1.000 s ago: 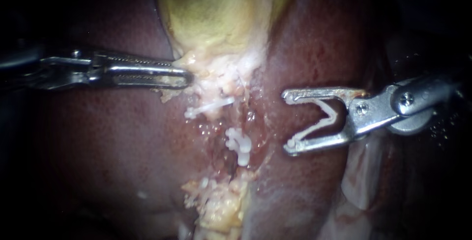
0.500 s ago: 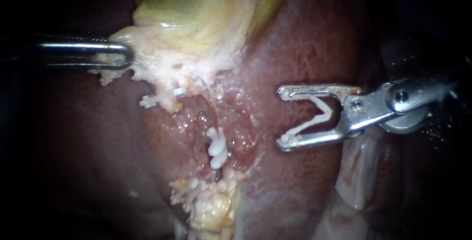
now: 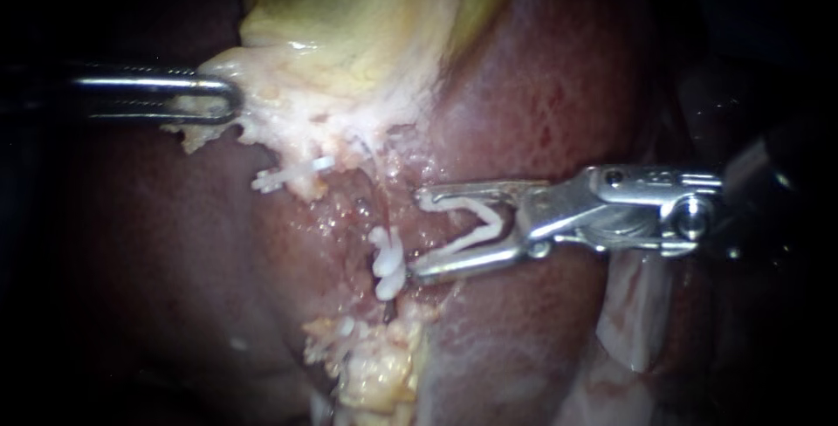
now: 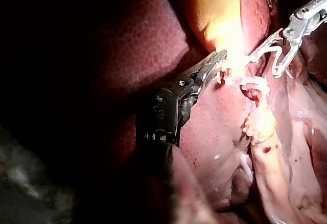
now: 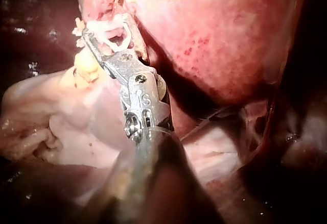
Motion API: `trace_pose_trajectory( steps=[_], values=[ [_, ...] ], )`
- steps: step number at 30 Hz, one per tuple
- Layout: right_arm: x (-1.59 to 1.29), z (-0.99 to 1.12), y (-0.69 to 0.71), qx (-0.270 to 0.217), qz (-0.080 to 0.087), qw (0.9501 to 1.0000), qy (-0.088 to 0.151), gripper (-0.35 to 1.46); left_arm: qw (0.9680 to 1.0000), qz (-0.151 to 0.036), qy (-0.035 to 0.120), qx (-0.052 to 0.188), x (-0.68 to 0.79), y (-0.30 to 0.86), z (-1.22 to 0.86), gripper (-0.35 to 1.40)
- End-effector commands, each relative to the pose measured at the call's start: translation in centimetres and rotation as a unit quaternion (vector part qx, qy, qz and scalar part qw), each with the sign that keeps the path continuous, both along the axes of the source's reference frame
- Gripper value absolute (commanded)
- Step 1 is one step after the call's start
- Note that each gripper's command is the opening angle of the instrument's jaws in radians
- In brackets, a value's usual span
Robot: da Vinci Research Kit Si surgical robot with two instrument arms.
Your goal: Clipping third clip right tube
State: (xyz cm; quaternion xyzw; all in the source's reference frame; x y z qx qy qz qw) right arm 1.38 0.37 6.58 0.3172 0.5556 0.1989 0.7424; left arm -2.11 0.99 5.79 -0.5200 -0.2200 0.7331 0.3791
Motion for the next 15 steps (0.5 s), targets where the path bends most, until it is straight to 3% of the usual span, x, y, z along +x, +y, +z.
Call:
trace_pose_trajectory(
  steps=[1,10,15],
  values=[
    [0.03,0.02,0.02,0.002,0.004,1.0000,0.002,0.48,1.0000,0.000,0.000,0.000,0.00,0.00,0.00,-0.35],
    [0.37,0.16,0.19,0.036,0.037,0.9985,0.022,0.49,1.0000,0.000,0.000,0.000,-0.01,0.00,0.00,-0.35],
    [0.58,0.18,0.21,0.059,0.053,0.9961,0.038,0.49,1.0000,0.001,0.000,-0.003,-0.01,0.01,0.02,-0.35]
  ],
)
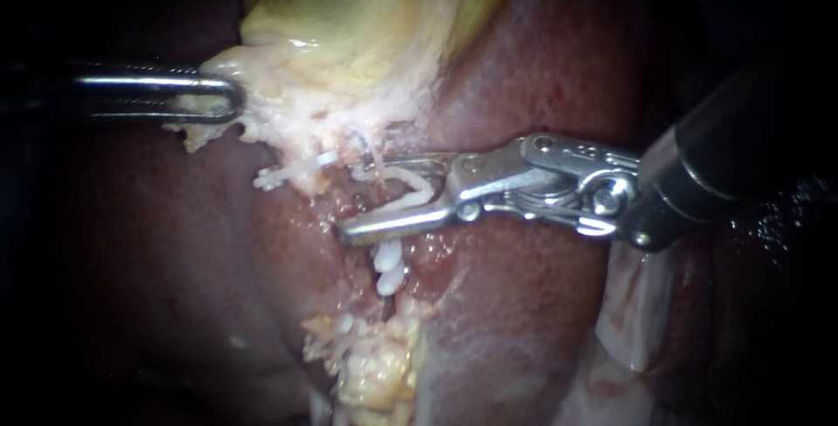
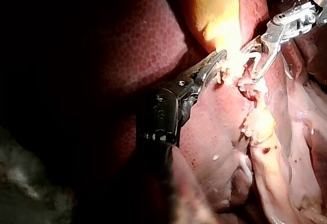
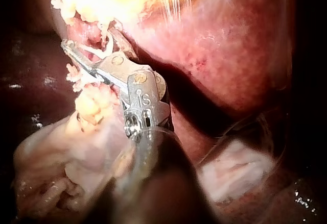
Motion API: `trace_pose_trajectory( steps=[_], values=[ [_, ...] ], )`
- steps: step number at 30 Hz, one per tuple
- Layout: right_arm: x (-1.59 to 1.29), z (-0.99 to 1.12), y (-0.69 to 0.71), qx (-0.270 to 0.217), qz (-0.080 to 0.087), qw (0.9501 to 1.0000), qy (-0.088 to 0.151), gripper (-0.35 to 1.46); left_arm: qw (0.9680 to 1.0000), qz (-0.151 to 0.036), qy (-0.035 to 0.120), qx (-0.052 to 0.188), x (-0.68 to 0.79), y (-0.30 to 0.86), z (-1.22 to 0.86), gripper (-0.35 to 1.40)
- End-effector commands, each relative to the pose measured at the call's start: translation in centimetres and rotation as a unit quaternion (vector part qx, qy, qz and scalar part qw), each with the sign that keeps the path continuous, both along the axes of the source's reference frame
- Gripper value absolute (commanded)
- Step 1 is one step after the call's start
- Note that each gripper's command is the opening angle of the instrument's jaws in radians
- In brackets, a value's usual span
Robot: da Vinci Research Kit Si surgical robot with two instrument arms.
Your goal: Clipping third clip right tube
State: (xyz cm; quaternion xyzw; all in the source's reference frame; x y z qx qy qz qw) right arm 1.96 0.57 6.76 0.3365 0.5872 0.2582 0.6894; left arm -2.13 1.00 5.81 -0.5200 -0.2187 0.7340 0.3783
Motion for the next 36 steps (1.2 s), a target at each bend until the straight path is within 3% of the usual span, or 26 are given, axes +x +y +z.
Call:
trace_pose_trajectory(
  steps=[1,6,14,19,27,36],
  values=[
    [0.03,0.00,0.00,0.006,-0.001,1.0000,0.008,0.49,1.0000,0.001,0.000,-0.001,0.01,0.01,0.01,-0.35],
    [0.05,-0.10,-0.04,0.015,-0.005,0.9994,0.032,0.49,1.0000,0.001,-0.001,-0.001,0.02,0.03,0.04,-0.35],
    [0.06,-0.42,-0.06,0.025,-0.007,0.9977,0.062,0.49,1.0000,-0.004,0.003,-0.002,0.11,0.12,0.17,-0.35],
    [0.03,-0.55,-0.06,0.033,-0.012,0.9967,0.074,0.47,1.0000,-0.004,0.003,-0.002,0.11,0.13,0.17,-0.35],
    [-0.03,-0.59,-0.05,0.046,-0.015,0.9960,0.075,0.42,1.0000,-0.004,0.003,-0.002,0.11,0.13,0.17,-0.35],
    [-0.08,-0.61,-0.05,0.052,-0.018,0.9956,0.075,0.07,1.0000,-0.005,0.004,-0.003,0.11,0.13,0.17,-0.35]
  ],
)
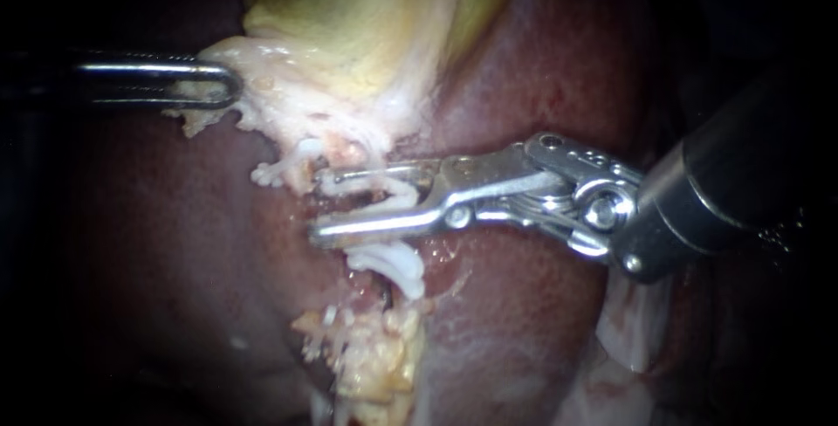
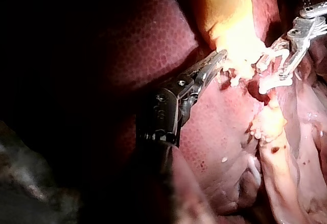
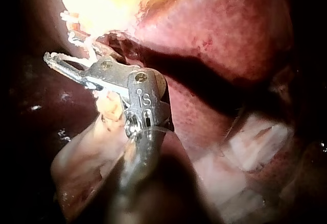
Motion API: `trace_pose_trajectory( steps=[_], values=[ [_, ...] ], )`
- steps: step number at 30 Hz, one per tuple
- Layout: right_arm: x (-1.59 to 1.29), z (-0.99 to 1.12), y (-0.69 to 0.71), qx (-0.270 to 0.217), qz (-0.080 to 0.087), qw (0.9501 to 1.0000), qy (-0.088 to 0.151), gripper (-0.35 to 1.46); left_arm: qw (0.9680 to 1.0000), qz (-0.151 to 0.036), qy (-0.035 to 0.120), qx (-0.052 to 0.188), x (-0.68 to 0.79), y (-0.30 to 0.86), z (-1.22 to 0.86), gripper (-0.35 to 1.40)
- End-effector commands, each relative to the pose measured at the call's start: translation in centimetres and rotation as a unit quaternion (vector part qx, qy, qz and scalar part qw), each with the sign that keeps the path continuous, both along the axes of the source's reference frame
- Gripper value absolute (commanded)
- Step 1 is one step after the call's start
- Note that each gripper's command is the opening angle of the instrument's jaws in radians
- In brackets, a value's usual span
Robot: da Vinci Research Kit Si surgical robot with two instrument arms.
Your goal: Clipping third clip right tube
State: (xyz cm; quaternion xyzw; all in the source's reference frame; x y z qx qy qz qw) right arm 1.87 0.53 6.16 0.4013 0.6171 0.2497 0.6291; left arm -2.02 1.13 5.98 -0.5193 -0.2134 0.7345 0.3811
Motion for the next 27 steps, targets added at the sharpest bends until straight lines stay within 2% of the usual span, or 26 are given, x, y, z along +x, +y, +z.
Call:
trace_pose_trajectory(
  steps=[1,6,9,15,22,27],
  values=[
    [0.00,0.00,0.00,0.003,0.000,1.0000,-0.001,0.03,1.0000,-0.001,0.001,0.000,0.00,0.00,0.00,-0.35],
    [-0.01,0.00,0.00,0.009,-0.001,1.0000,-0.002,-0.17,1.0000,-0.001,0.001,0.000,0.00,0.00,0.00,-0.35],
    [-0.02,0.01,-0.01,0.023,-0.004,0.9997,-0.005,-0.35,1.0000,-0.001,0.001,0.000,0.00,0.00,0.00,-0.35],
    [-0.03,0.12,-0.01,0.026,-0.019,0.9995,0.002,-0.35,1.0000,-0.001,0.001,0.000,0.00,0.00,0.01,-0.35],
    [-0.05,0.23,0.00,0.024,-0.046,0.9985,0.017,-0.35,1.0000,-0.001,0.001,0.000,0.00,0.00,0.01,-0.35],
    [-0.04,0.23,-0.02,0.026,-0.048,0.9983,0.017,-0.35,1.0000,-0.001,0.001,0.000,-0.01,0.01,0.01,-0.35]
  ],
)
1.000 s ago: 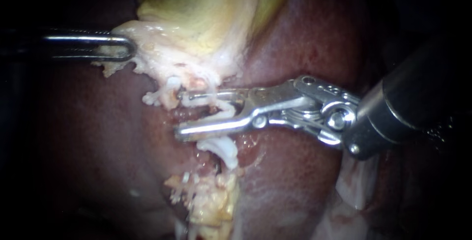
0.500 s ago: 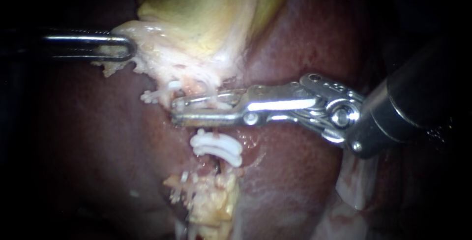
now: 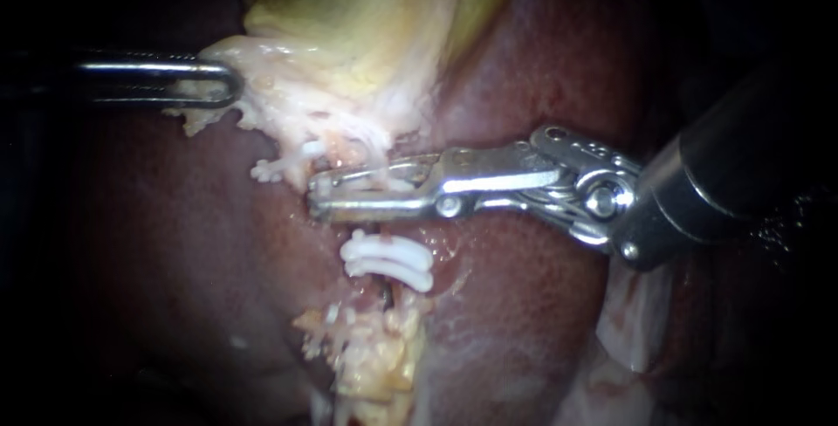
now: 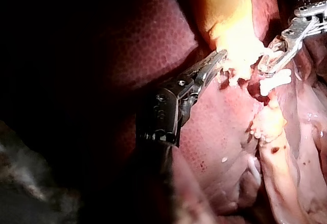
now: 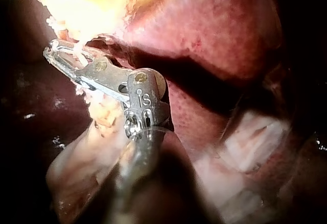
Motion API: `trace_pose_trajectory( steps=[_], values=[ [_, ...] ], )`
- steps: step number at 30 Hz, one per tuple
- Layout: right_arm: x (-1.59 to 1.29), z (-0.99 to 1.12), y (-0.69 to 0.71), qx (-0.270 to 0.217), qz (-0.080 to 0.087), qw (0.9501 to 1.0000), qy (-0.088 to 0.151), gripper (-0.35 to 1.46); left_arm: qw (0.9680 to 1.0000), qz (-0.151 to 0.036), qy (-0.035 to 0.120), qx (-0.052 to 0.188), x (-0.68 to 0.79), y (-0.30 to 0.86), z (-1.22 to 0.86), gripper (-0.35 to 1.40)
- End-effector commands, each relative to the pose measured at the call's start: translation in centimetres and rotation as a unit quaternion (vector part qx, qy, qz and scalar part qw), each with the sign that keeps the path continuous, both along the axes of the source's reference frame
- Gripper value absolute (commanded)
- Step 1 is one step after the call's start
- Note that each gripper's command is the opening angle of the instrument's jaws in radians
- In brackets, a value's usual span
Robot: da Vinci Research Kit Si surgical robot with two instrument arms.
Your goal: Clipping third clip right tube
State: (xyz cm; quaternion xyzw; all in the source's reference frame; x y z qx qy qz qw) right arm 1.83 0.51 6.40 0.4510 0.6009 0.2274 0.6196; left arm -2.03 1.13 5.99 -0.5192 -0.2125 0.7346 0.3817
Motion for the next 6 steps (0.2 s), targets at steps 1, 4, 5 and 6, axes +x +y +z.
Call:
trace_pose_trajectory(
  steps=[1,4,5,6],
  values=[
    [0.01,-0.01,0.00,0.001,0.000,1.0000,0.000,-0.35,1.0000,0.000,0.000,0.000,0.00,0.00,0.00,-0.35],
    [0.00,0.00,0.01,0.001,0.000,1.0000,0.000,-0.35,1.0000,-0.001,-0.001,0.000,0.00,0.00,0.00,-0.35],
    [0.00,0.00,0.01,0.001,0.000,1.0000,0.000,-0.35,1.0000,-0.001,-0.001,0.000,-0.01,0.00,0.00,-0.35],
    [0.00,0.00,0.01,0.001,0.000,1.0000,0.000,-0.35,1.0000,-0.001,-0.001,0.000,-0.01,0.00,0.00,-0.35]
  ],
)
